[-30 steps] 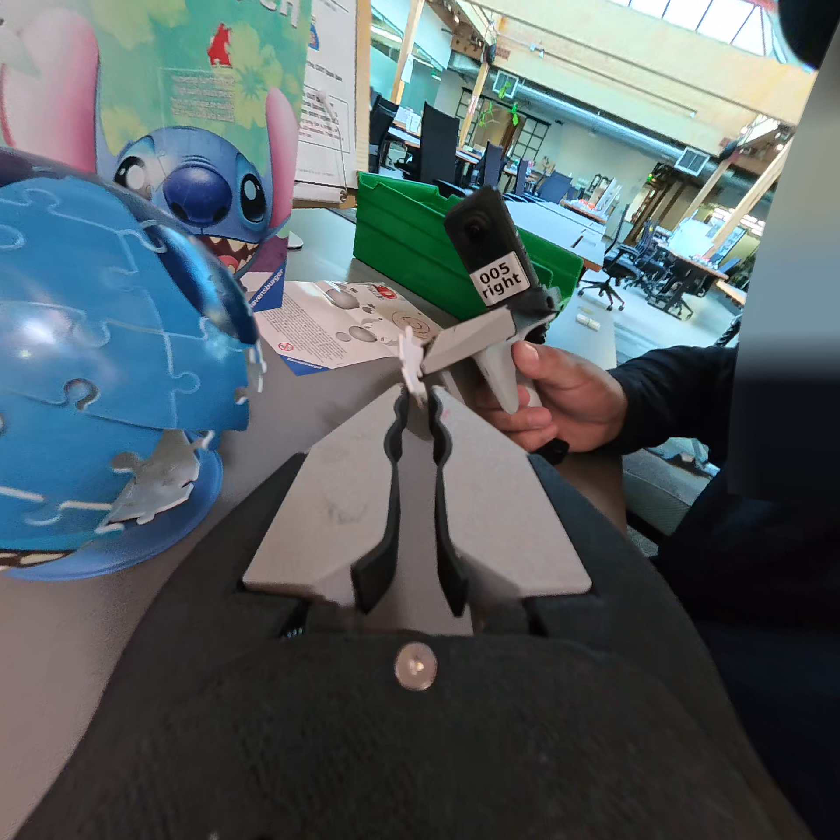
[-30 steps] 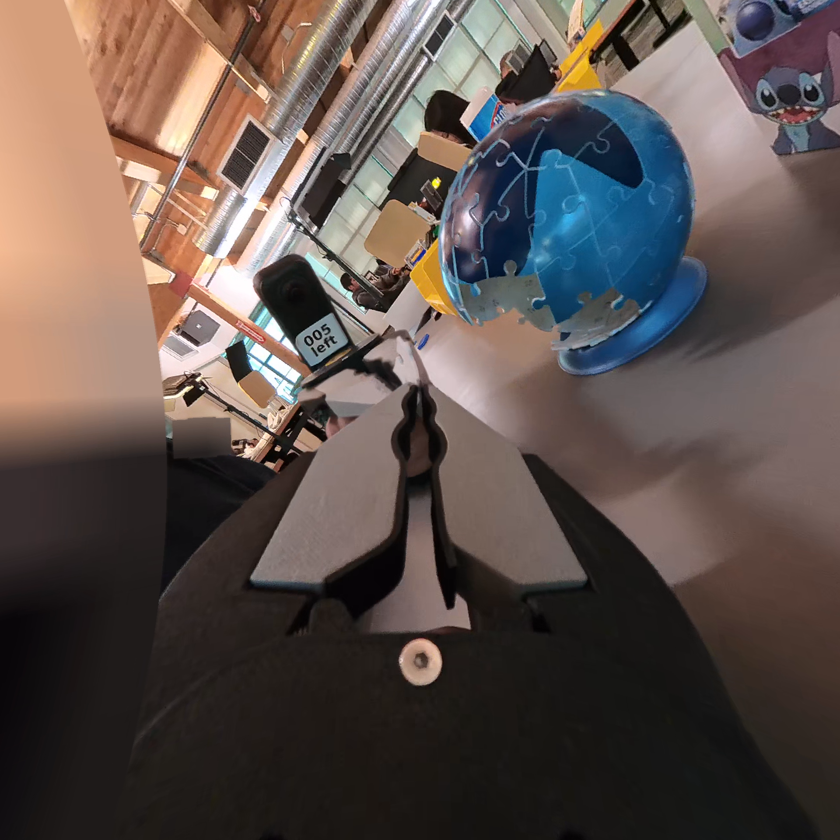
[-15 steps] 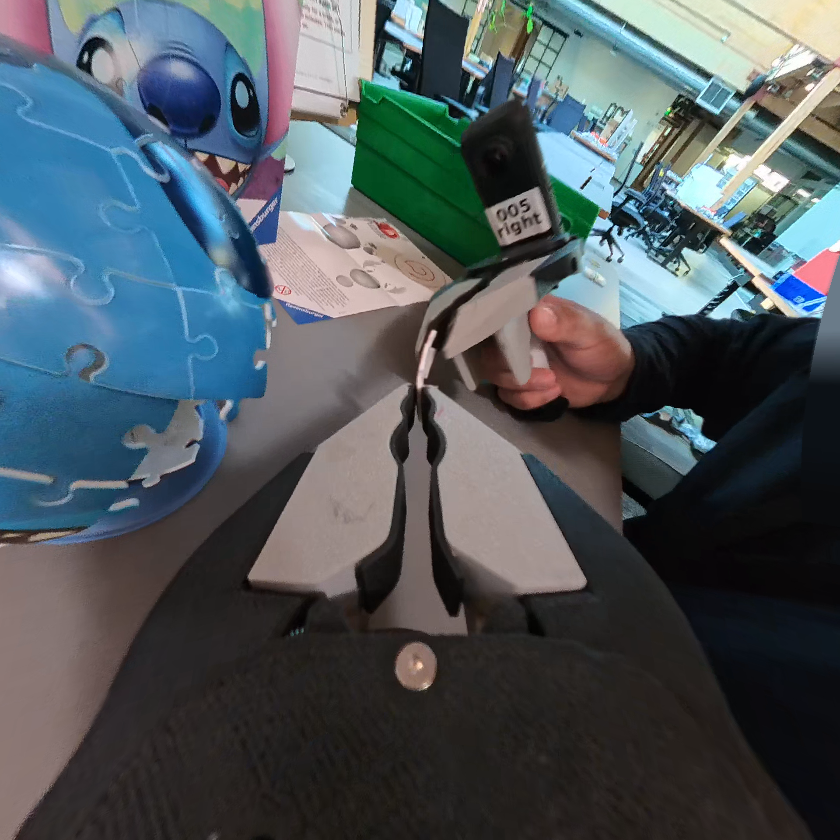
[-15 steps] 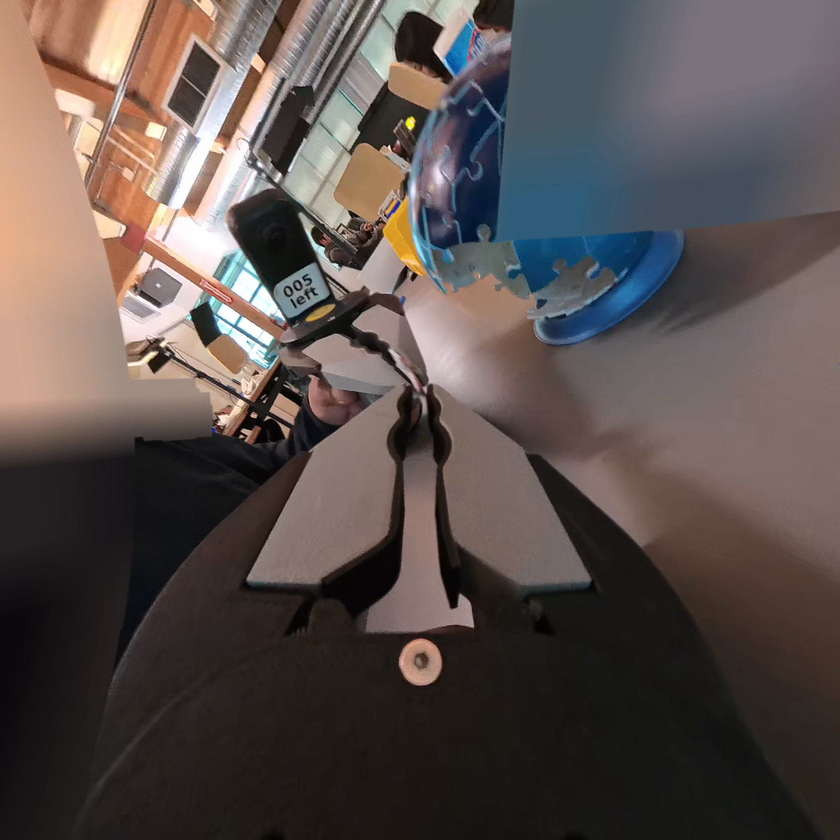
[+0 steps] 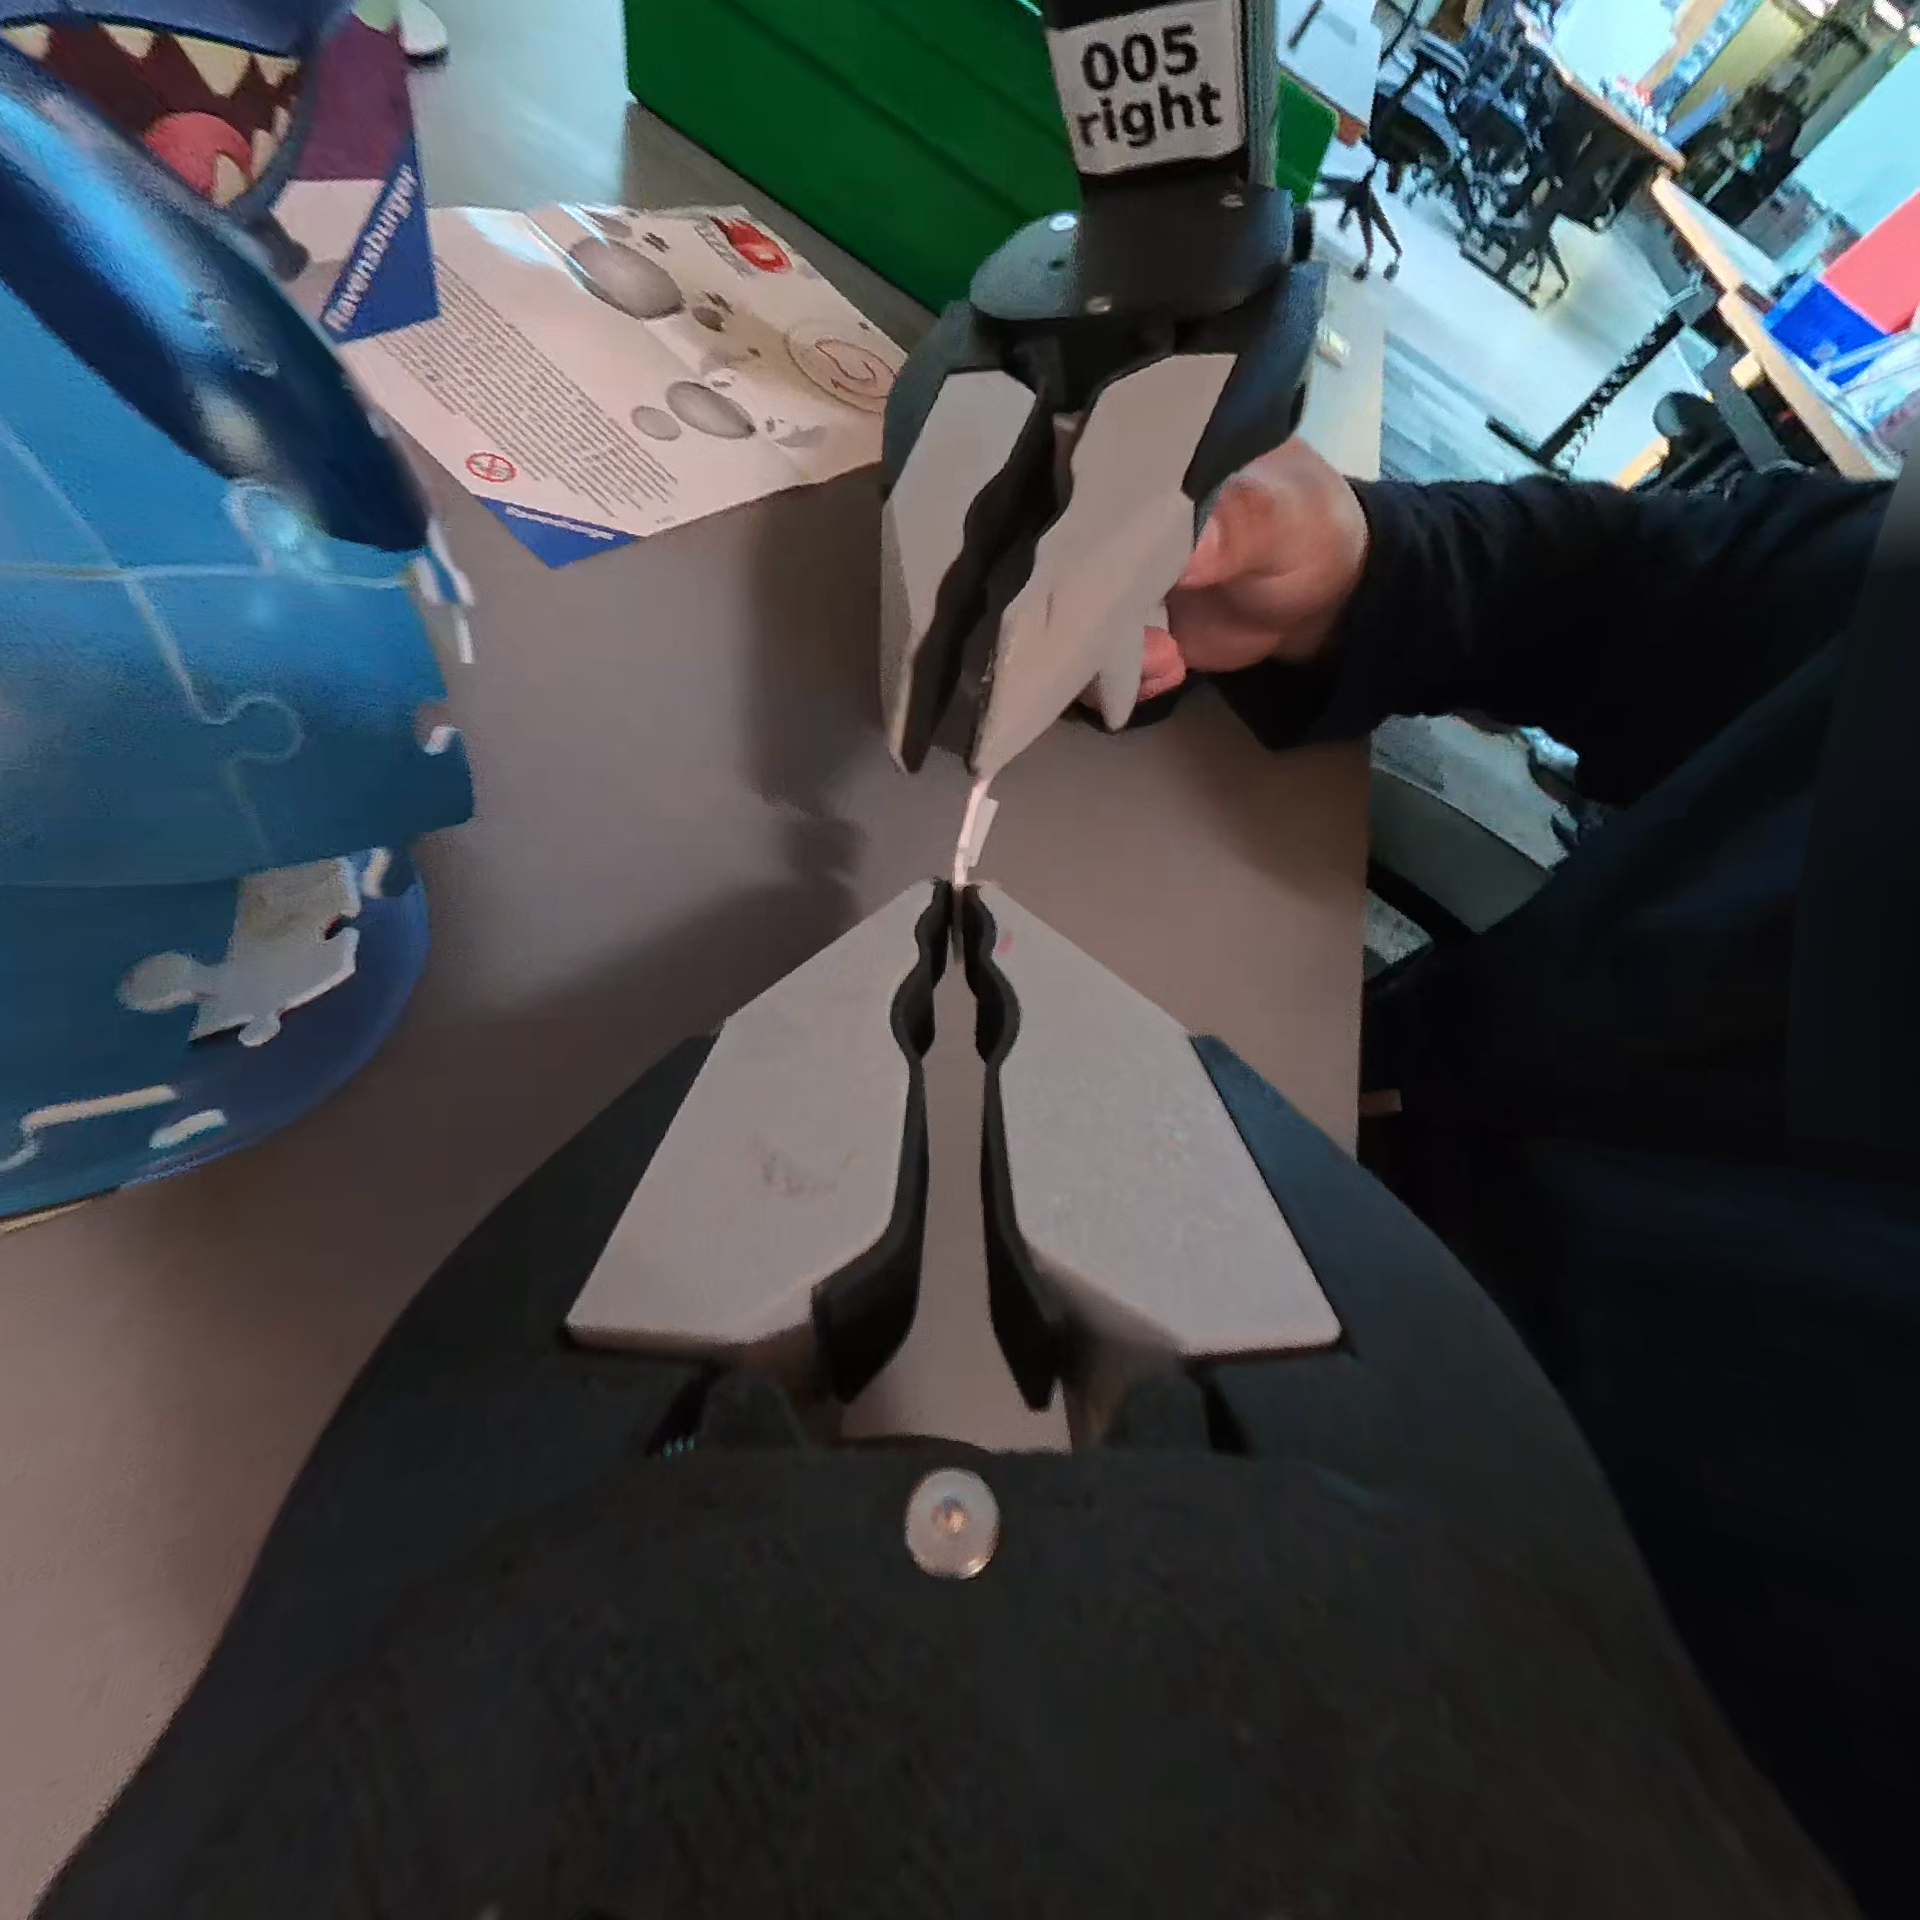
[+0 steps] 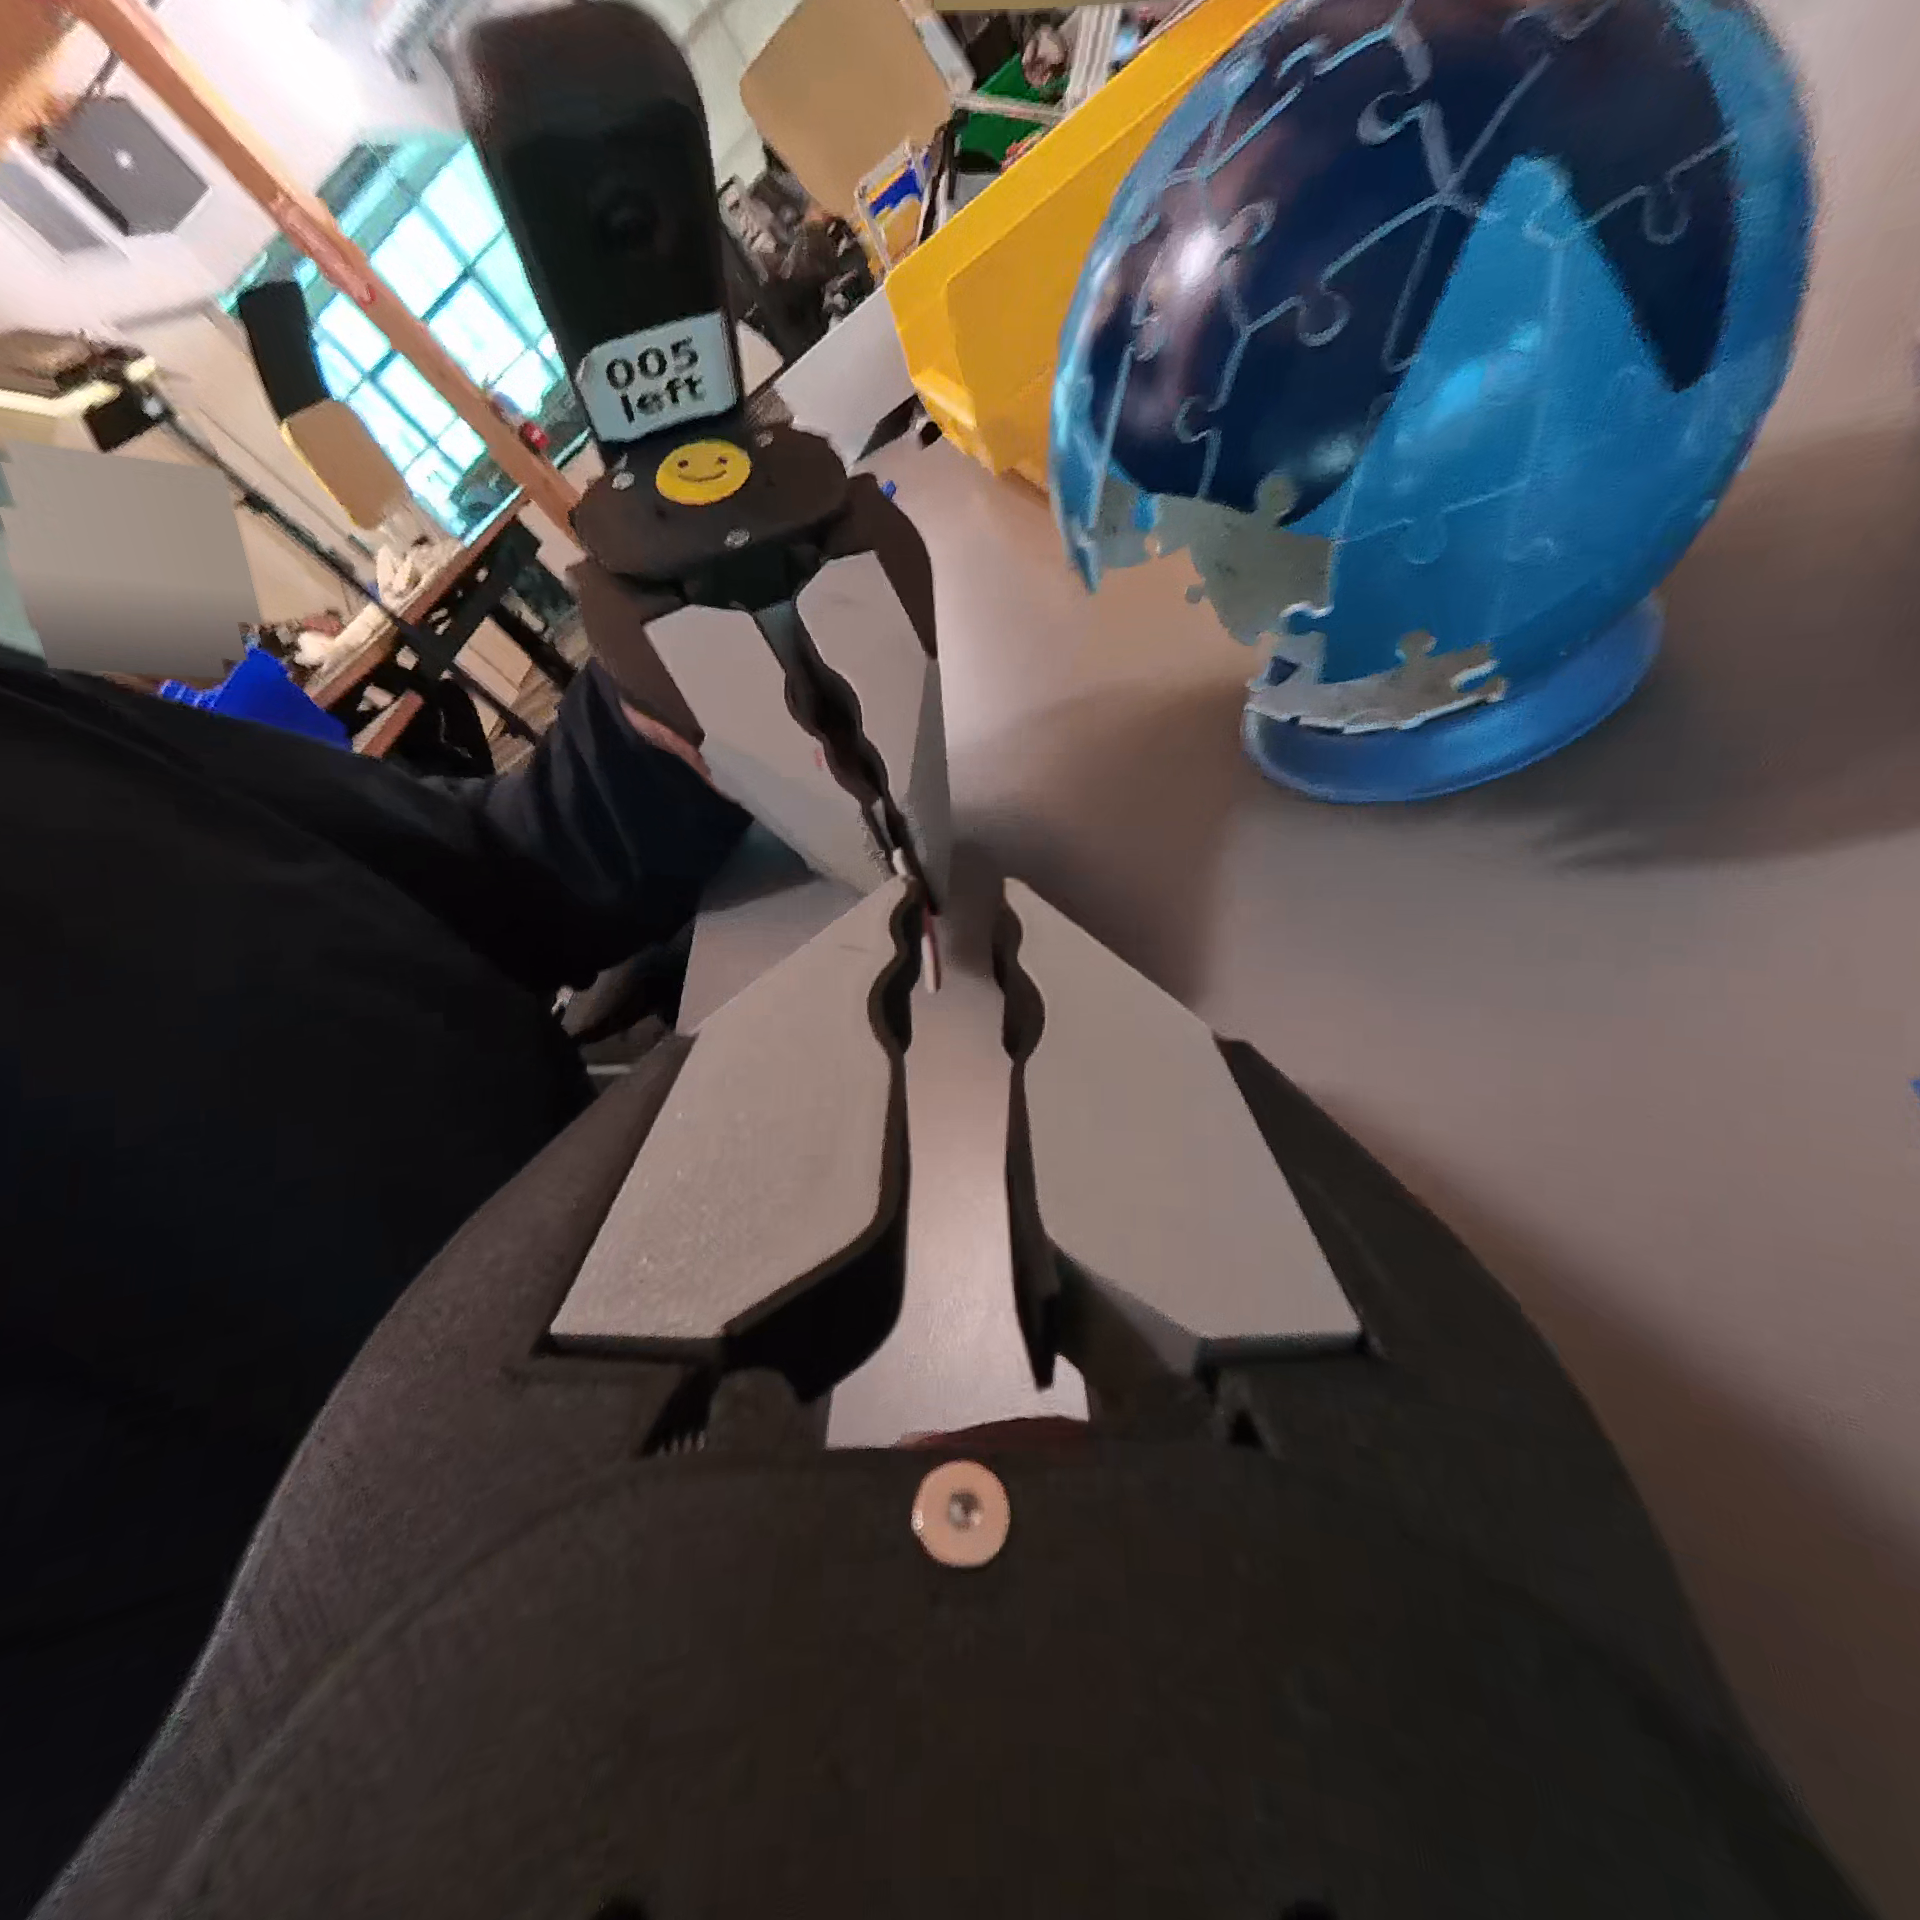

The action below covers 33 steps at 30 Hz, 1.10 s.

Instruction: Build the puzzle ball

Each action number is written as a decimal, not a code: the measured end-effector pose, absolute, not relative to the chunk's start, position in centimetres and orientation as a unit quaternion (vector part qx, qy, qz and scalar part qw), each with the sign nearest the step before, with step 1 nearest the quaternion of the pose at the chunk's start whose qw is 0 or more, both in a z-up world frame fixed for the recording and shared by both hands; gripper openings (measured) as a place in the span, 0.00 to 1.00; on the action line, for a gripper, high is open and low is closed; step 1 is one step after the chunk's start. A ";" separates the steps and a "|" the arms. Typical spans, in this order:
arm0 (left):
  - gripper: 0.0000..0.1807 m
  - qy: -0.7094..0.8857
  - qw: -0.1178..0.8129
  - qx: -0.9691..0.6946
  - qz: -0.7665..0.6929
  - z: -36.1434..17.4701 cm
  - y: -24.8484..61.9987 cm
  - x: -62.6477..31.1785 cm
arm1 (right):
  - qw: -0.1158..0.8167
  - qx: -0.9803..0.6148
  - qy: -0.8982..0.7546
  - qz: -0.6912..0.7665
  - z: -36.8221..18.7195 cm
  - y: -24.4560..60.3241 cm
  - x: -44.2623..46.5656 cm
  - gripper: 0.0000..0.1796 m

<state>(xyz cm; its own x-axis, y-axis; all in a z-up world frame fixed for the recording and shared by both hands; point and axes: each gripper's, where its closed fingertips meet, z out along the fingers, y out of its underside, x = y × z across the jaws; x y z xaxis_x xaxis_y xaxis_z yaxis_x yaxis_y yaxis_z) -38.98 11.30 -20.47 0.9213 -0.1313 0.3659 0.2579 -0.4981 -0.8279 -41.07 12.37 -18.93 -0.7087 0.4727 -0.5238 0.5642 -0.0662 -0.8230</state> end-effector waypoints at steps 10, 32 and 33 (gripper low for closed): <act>0.00 -0.032 0.488 -0.855 -0.171 -21.2 10.7 -39.0 | 0.103 0.371 0.679 -0.625 -19.1 11.5 -39.9 0.03; 0.01 0.004 0.532 -0.827 -0.180 -20.5 10.6 -37.8 | 0.132 0.358 0.710 -0.592 -20.2 10.6 -38.9 0.00; 0.02 0.003 0.531 -0.829 -0.175 -20.6 10.7 -37.9 | 0.130 0.358 0.711 -0.591 -20.2 10.6 -38.9 0.00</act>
